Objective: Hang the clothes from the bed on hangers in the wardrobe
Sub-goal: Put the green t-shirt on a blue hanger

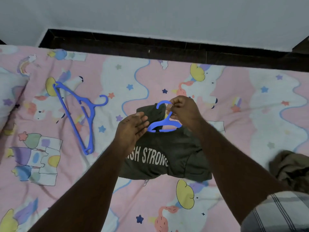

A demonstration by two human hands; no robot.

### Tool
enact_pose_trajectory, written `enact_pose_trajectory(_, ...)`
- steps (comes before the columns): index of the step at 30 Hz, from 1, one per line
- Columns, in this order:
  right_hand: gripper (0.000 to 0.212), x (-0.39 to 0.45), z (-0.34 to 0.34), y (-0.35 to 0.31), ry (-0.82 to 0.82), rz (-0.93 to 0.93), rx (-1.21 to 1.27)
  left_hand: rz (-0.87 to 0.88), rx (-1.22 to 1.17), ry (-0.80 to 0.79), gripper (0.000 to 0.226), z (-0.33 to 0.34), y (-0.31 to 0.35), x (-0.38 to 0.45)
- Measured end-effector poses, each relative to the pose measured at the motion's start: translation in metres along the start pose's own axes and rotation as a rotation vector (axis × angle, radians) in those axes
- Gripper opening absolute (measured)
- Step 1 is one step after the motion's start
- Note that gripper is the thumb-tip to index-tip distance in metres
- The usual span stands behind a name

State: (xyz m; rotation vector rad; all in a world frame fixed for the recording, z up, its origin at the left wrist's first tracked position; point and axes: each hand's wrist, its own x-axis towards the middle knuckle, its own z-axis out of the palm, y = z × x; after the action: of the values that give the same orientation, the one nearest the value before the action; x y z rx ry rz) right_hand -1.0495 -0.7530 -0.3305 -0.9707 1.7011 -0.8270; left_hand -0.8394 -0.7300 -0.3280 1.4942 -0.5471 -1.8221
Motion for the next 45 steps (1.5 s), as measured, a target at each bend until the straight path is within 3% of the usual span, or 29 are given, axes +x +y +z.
enact_pose_trajectory(8, 0.012, -0.081, -0.036, -0.131, 0.128, -0.224, 0.037, 0.169, 0.128, -0.095, 0.023, 0.034, 0.103, -0.083)
enact_pose_trajectory(12, 0.016, -0.137, -0.052, -0.201, 0.158, -0.318, 0.012, 0.354, 0.254, -0.144, 0.020, 0.046, 0.168, -0.142)
enact_pose_trajectory(17, 0.012, -0.213, -0.070, -0.284, 0.211, -0.456, 0.024, 0.600, 0.377, -0.336, 0.019, 0.073, 0.245, -0.227)
enact_pose_trajectory(23, 0.011, -0.287, -0.097, -0.358, 0.326, -0.600, 0.020, 0.854, 0.471, -0.457, 0.018, 0.108, 0.303, -0.321)
enact_pose_trajectory(26, 0.019, -0.315, -0.128, -0.367, 0.423, -0.630, -0.017, 0.951, 0.406, -0.403, 0.016, 0.120, 0.327, -0.360)
enact_pose_trajectory(32, 0.029, -0.362, -0.204, -0.320, 0.563, -0.555, -0.294, 1.073, 0.324, -0.311, 0.017, 0.132, 0.356, -0.422)
enact_pose_trajectory(38, 0.040, -0.378, -0.231, -0.295, 0.635, -0.500, -0.219, 1.085, 0.286, -0.262, 0.018, 0.146, 0.359, -0.451)
enact_pose_trajectory(41, 0.036, -0.383, -0.235, -0.292, 0.634, -0.526, -0.110, 1.086, 0.278, -0.234, 0.019, 0.150, 0.356, -0.460)
enact_pose_trajectory(45, 0.015, -0.389, -0.243, -0.295, 0.678, -0.559, -0.134, 1.086, 0.266, -0.215, 0.020, 0.146, 0.356, -0.465)
